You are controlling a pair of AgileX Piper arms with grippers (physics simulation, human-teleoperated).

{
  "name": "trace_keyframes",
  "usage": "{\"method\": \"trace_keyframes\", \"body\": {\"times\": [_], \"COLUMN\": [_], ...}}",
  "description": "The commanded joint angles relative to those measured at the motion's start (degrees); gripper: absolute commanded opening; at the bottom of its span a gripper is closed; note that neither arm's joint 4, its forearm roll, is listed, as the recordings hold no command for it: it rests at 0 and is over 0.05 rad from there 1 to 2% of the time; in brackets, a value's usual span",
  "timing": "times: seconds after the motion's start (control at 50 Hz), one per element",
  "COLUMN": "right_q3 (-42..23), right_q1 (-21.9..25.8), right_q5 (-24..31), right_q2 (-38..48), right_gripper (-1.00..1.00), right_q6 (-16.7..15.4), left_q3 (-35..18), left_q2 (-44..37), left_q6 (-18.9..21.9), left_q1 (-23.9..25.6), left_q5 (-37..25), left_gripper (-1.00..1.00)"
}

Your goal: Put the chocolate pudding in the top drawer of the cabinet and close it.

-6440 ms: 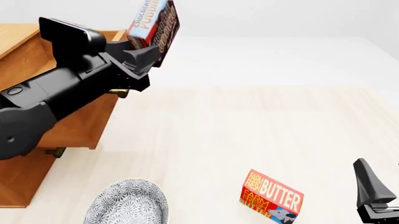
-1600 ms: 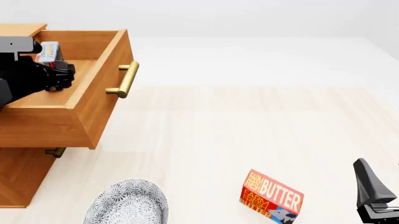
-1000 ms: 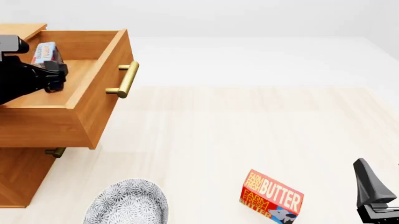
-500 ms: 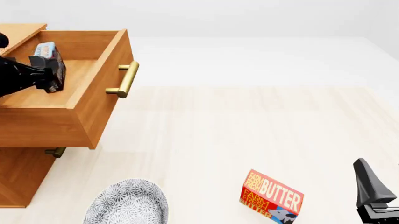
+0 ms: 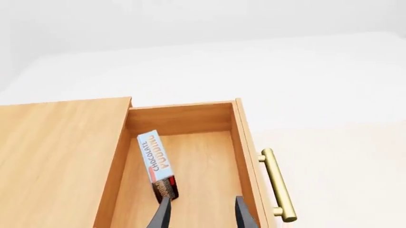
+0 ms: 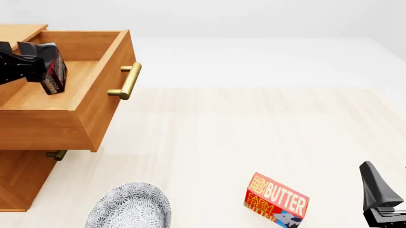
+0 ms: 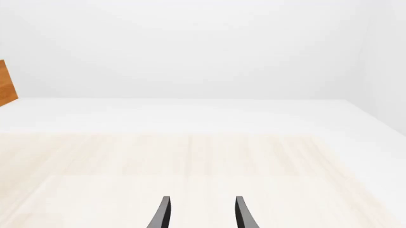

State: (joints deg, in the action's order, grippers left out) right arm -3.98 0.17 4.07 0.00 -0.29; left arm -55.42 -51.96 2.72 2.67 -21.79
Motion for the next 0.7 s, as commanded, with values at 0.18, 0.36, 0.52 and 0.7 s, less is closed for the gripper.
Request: {"method": "trace_keyframes", "body": {"times": [0.18,0.36,0.52,0.7], "right_q3": [0.0,0.0,0.0,0.0], "right_q1": [0.0,0.0,0.0,0.0], "right_q5": [0.0,0.0,0.0,0.0], "right_q2": [0.0,0.0,0.0,0.0], "right_gripper": [1.0,1.0,1.0,1.0], "right_q6": [0.0,0.0,0.0,0.0], "left_q3": [-6.5,-9.1,-12.8,-16.9], "left_q2": [-0.7,-3.9,-6.0,-9.2], "left_q6": [-0.9,-0.2,1.0,0.7], "left_q1": [7.6,10.9,15.4,21.5], "left_q5": [-5.7,-6.4,-7.6,-9.7], "left_gripper": [1.0,1.0,1.0,1.0]}}
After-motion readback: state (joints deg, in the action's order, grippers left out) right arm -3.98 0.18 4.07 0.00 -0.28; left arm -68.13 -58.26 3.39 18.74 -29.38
